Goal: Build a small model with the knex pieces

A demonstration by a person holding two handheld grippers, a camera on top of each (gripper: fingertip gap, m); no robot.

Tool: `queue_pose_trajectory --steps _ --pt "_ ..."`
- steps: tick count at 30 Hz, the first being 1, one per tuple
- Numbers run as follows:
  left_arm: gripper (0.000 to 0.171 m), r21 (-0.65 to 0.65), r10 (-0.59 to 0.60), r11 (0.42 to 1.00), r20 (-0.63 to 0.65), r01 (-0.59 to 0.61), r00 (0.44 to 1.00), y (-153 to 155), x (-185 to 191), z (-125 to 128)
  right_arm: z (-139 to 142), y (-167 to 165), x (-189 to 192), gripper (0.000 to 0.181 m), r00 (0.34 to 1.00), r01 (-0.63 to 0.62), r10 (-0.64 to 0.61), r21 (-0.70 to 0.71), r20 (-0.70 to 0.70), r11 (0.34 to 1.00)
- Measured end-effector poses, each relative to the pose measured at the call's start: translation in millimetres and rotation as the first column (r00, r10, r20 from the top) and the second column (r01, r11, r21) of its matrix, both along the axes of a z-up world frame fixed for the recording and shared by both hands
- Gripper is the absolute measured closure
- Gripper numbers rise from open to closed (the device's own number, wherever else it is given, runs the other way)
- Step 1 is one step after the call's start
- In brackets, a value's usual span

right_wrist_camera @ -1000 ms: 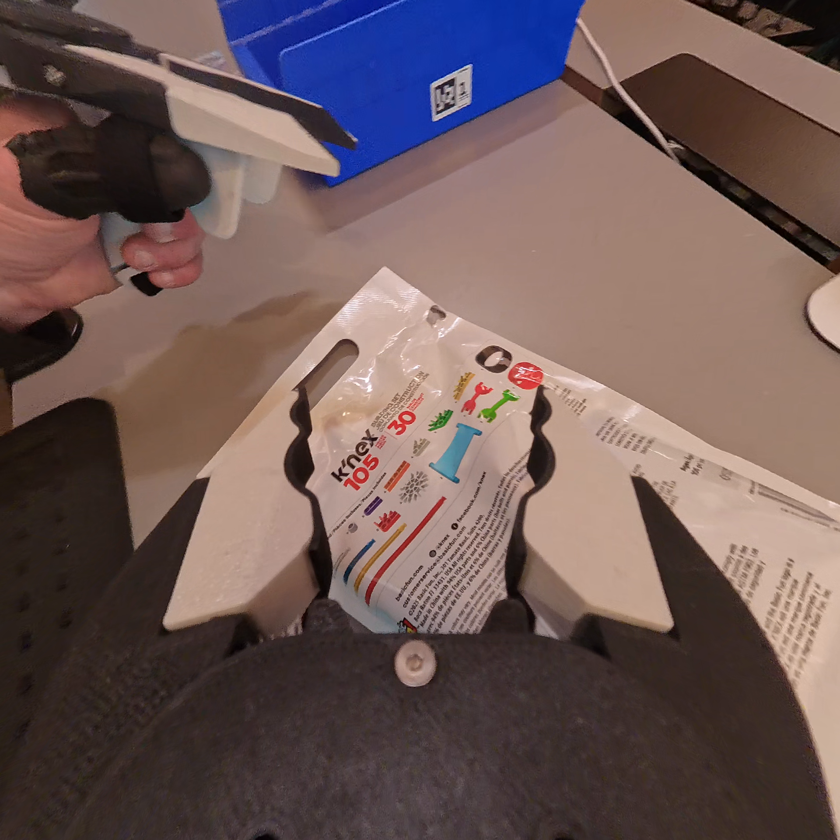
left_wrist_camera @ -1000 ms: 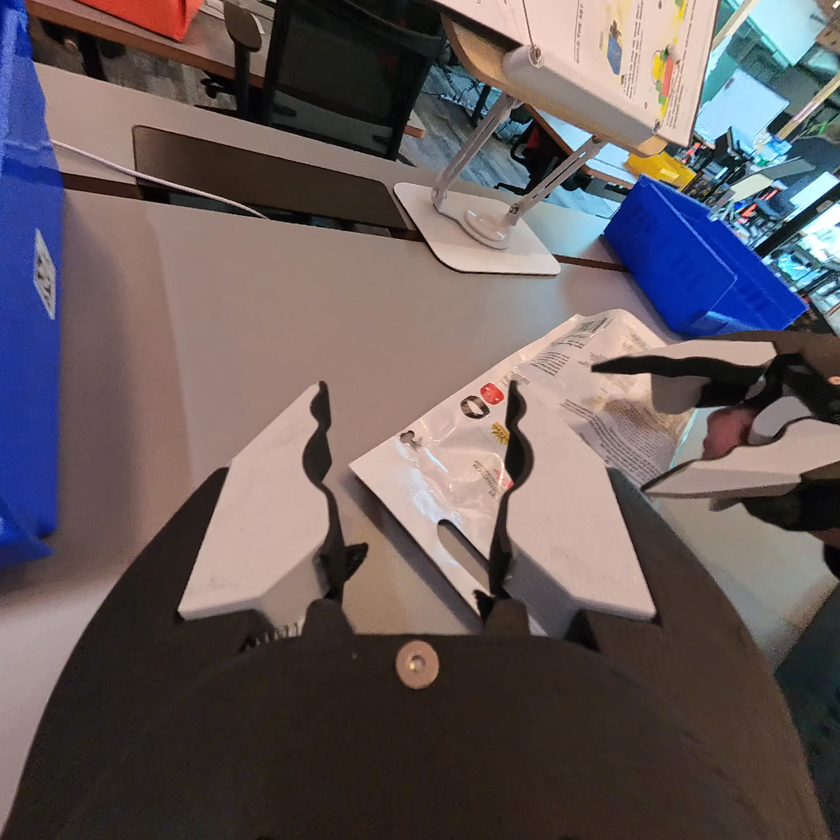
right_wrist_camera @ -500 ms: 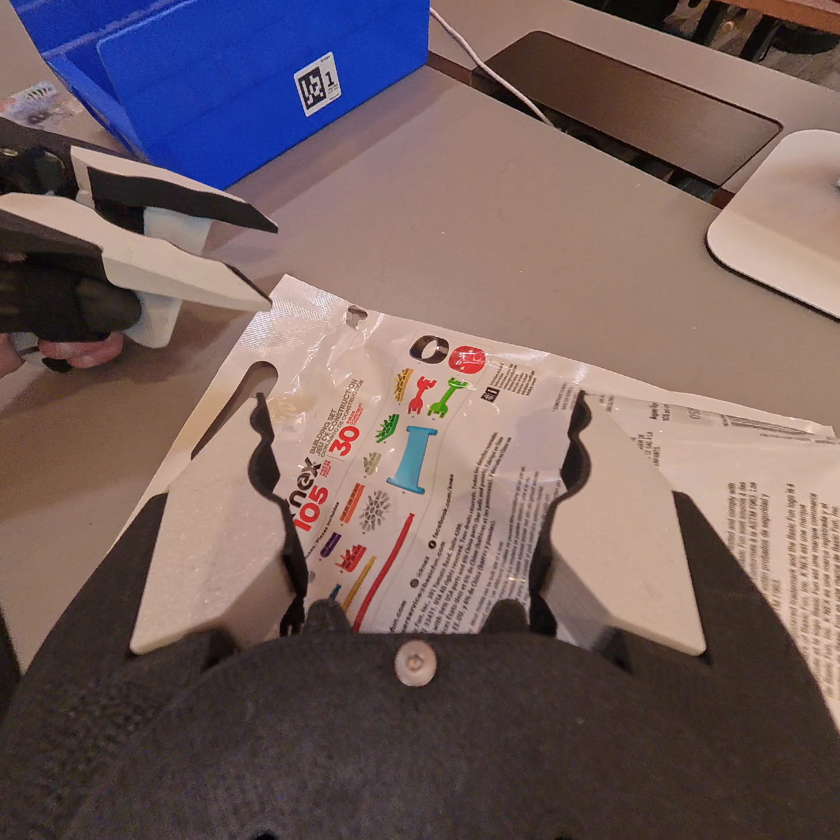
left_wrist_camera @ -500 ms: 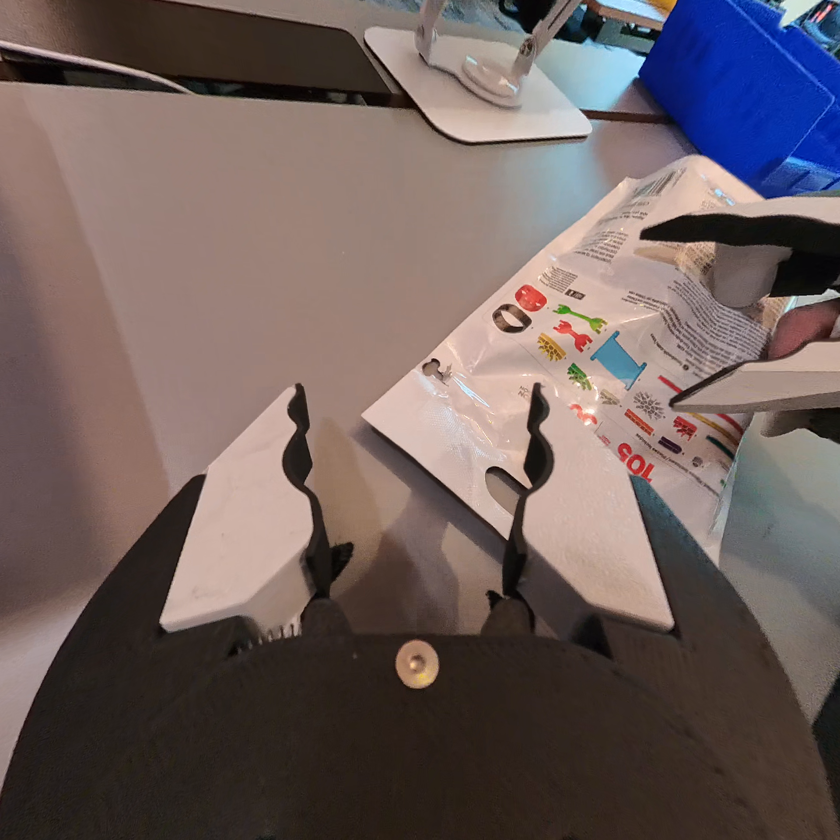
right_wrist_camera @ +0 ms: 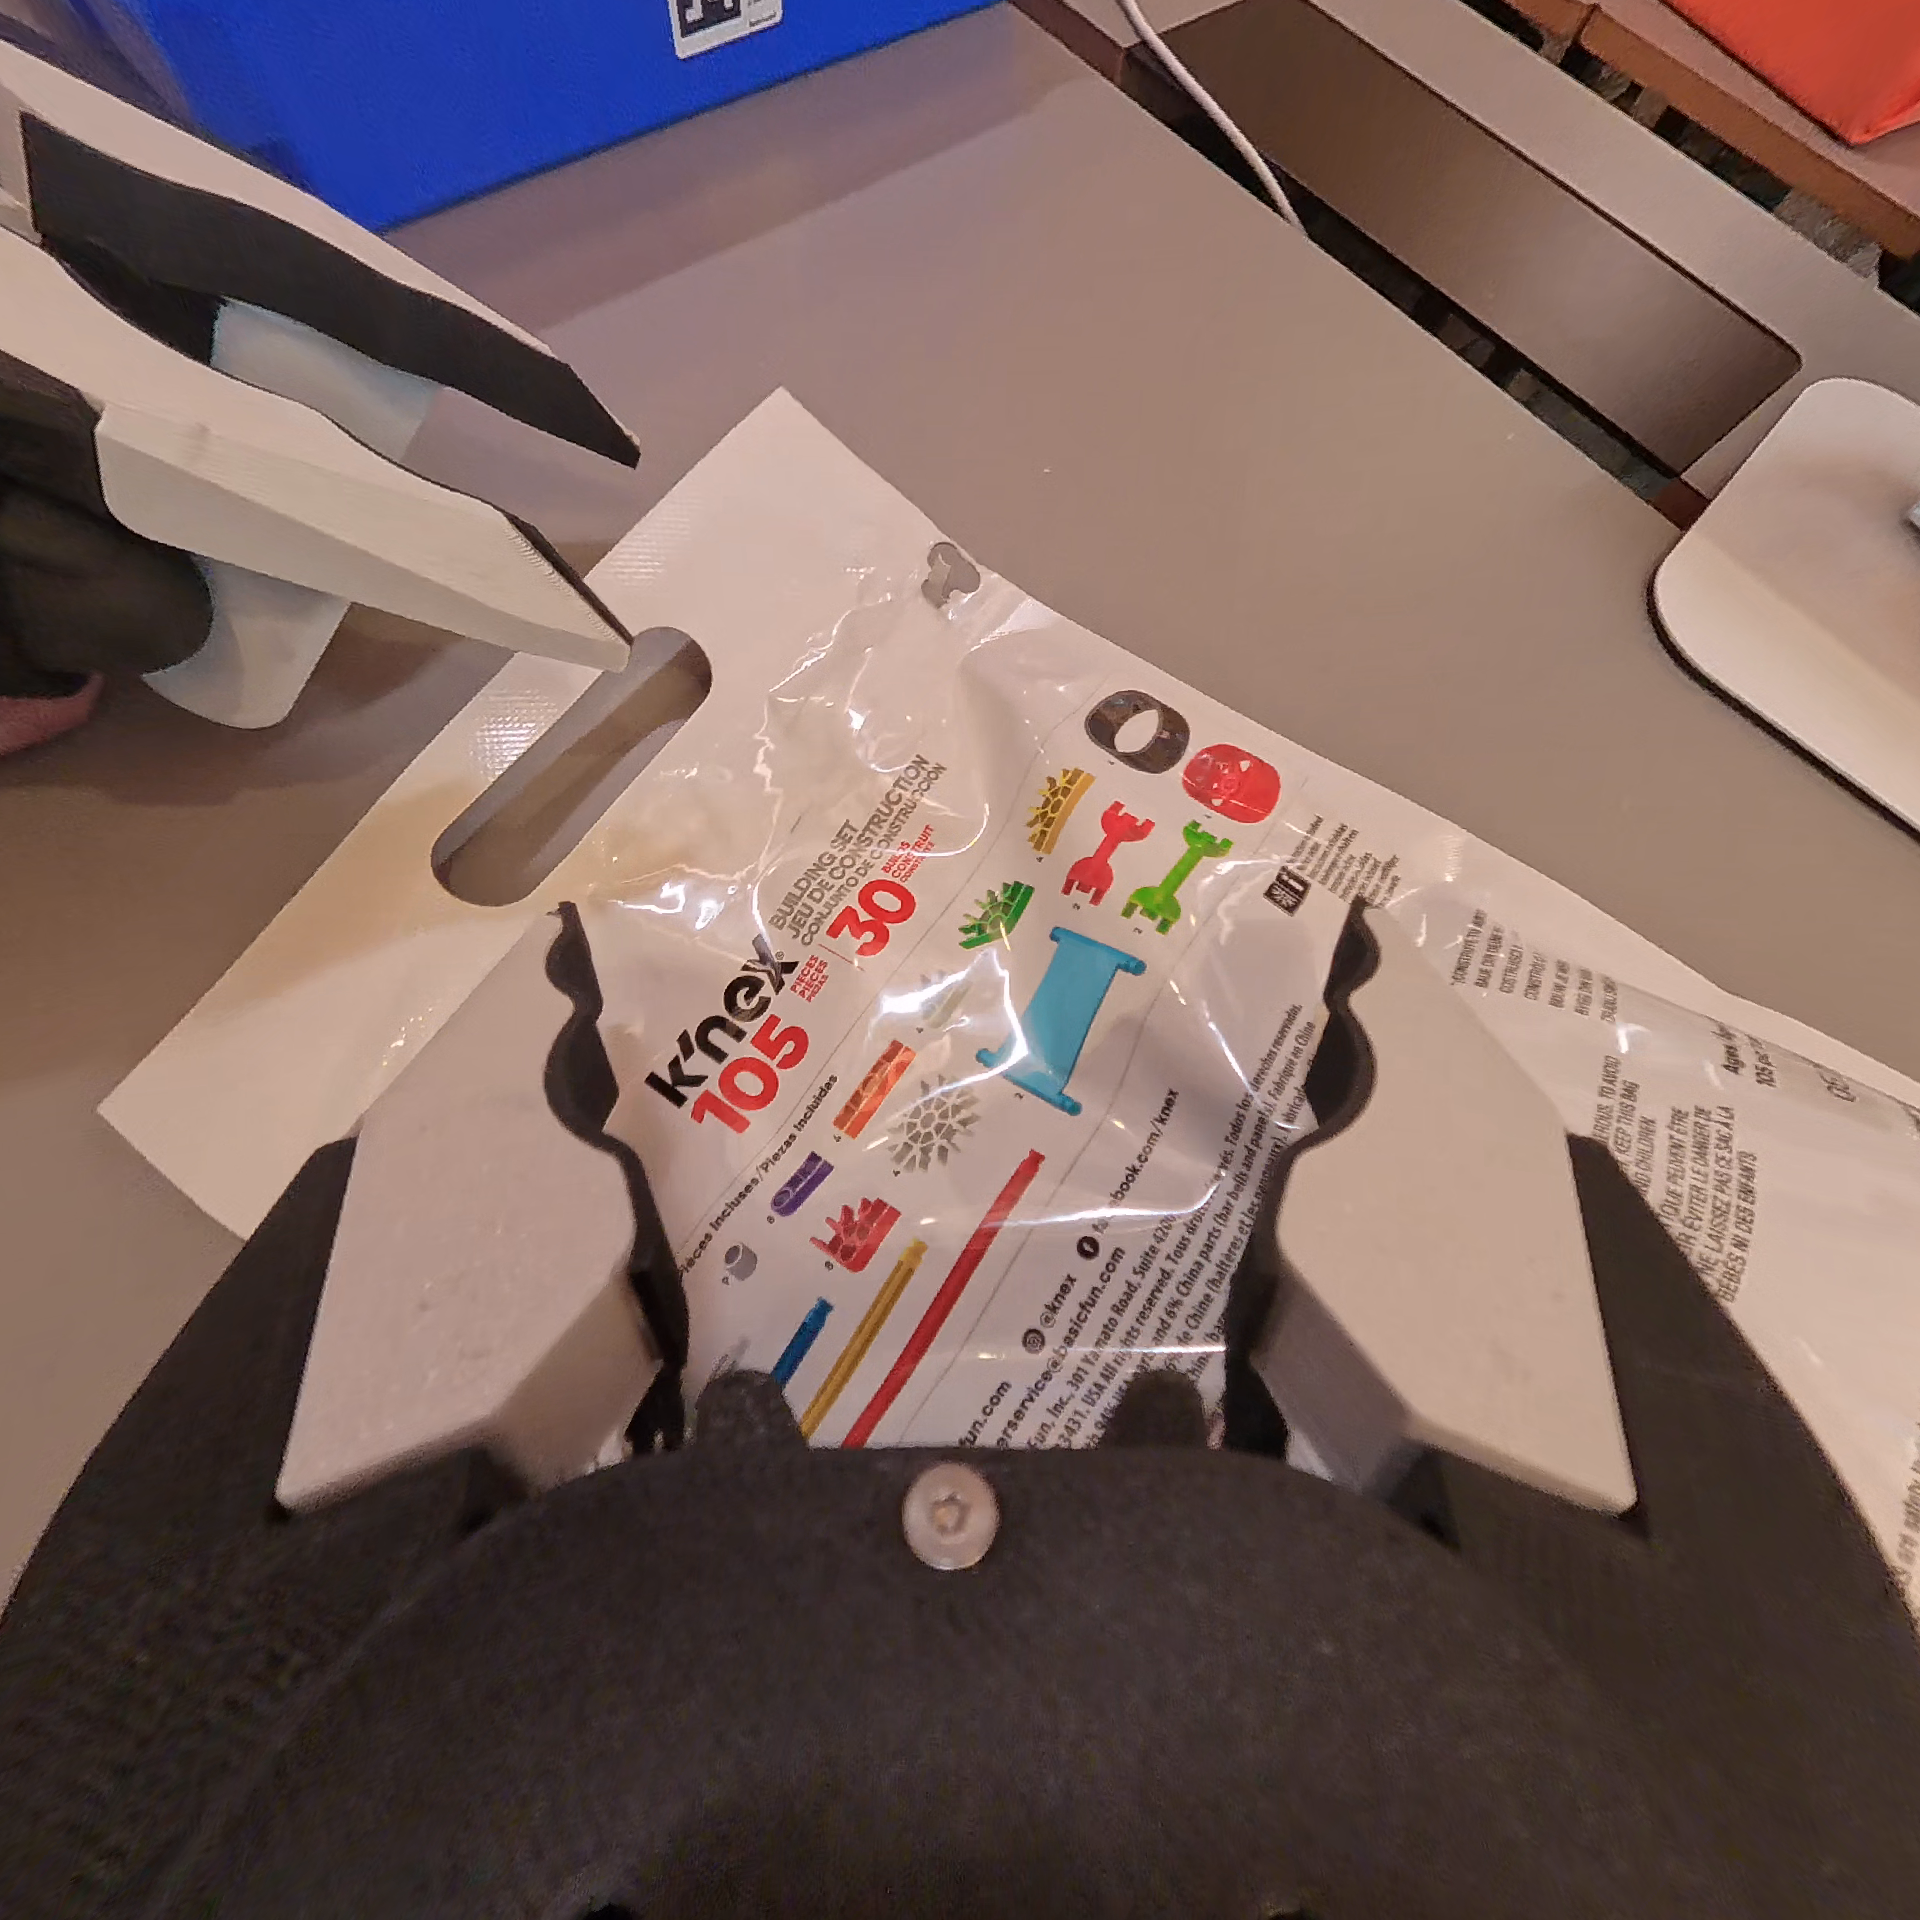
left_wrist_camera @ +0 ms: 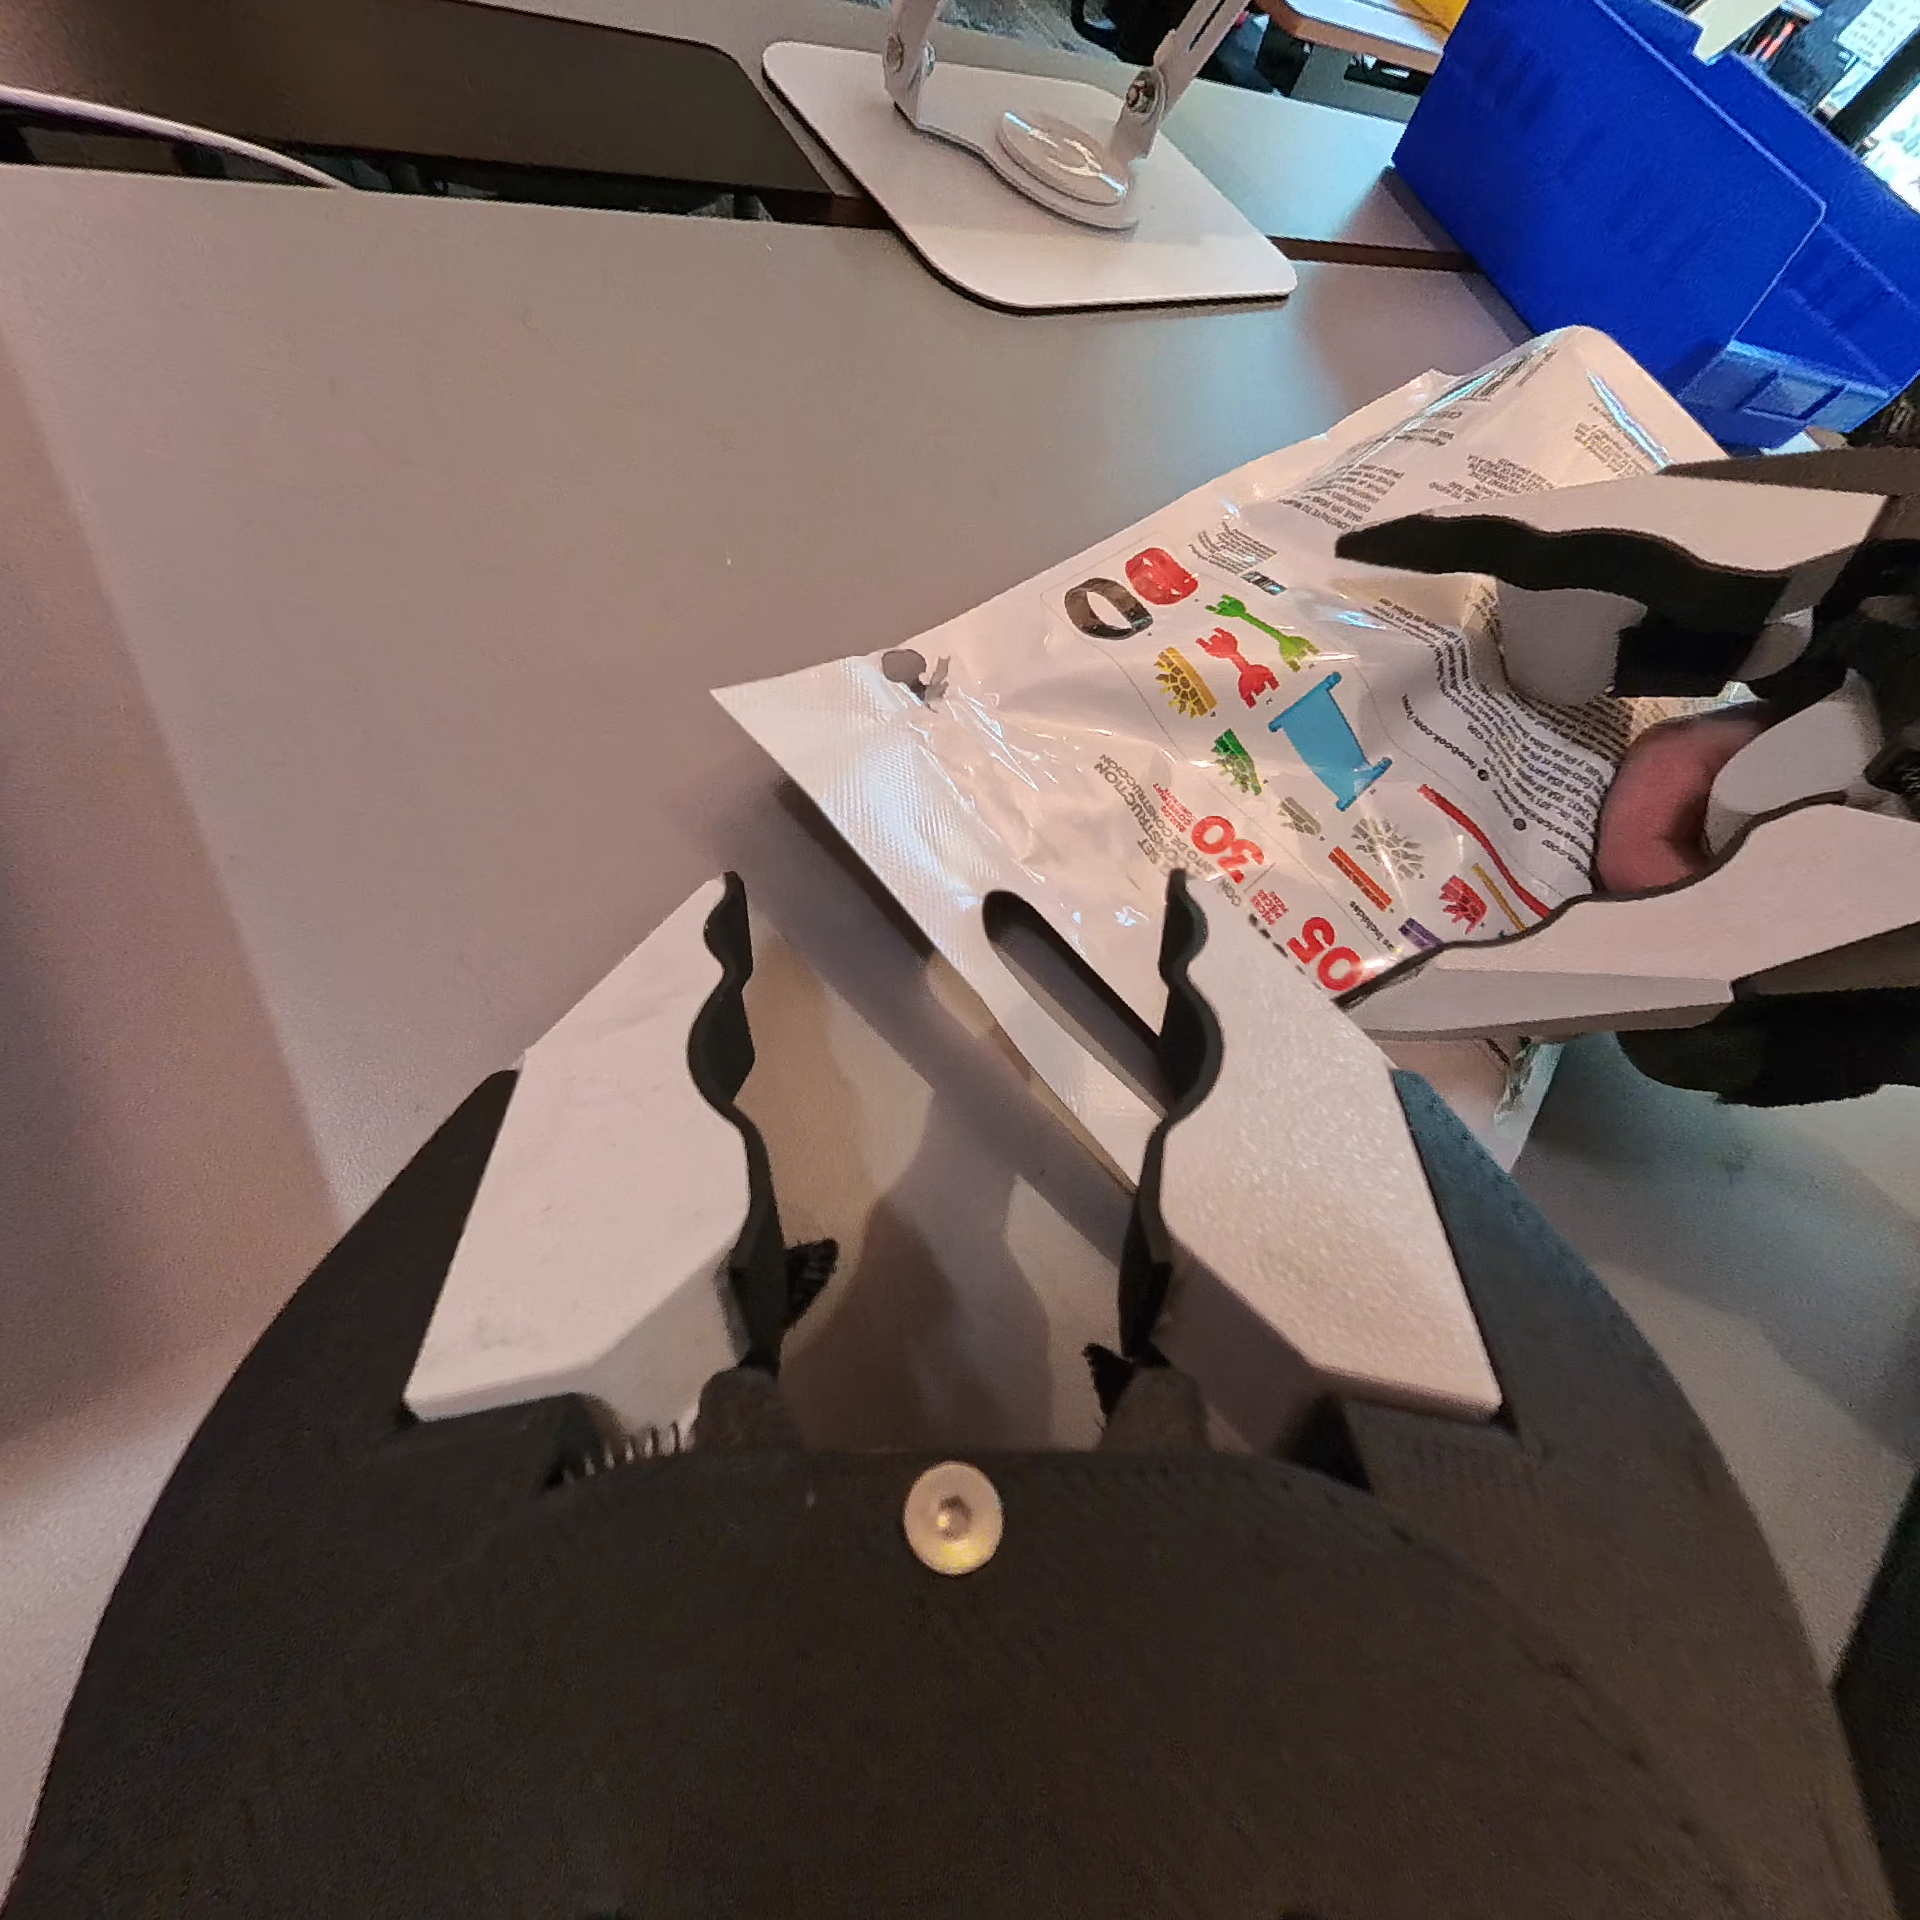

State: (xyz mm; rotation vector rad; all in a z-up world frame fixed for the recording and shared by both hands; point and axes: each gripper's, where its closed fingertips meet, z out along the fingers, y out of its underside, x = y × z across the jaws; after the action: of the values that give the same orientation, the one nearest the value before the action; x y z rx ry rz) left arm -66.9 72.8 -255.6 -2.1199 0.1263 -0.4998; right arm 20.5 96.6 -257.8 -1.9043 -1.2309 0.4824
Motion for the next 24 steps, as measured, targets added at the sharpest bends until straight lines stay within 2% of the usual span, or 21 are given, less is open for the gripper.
queue_pose_trajectory --steps 4,8,12,17,24 --pt "0.099 0.005 0.003 1.0 0.018 -0.003 1.0 0 -1 1 3 4 -3 0.048 1.0 -0.002 0.001 -0.032 -0.017 0.999" --pt "0.102 0.029 0.025 0.999 0.071 -0.027 0.997 1 -6 7 21 1 -4 0.059 0.995 -0.003 -0.002 -0.059 -0.097 0.998" --pt "0.104 0.044 0.041 0.998 0.113 -0.046 0.993 1 -10 11 39 3 6 0.057 0.991 0.014 -0.019 -0.037 -0.133 0.999" --pt "0.104 0.037 0.045 0.998 0.079 -0.048 0.996 2 -9 8 67 21 44 0.056 0.979 0.09 -0.089 -0.005 -0.185 0.996" --pt "0.105 0.017 0.059 0.998 0.015 -0.059 0.998 3 -9 2 68 51 124 0.052 0.952 0.227 -0.227 -0.024 -0.203 0.974"
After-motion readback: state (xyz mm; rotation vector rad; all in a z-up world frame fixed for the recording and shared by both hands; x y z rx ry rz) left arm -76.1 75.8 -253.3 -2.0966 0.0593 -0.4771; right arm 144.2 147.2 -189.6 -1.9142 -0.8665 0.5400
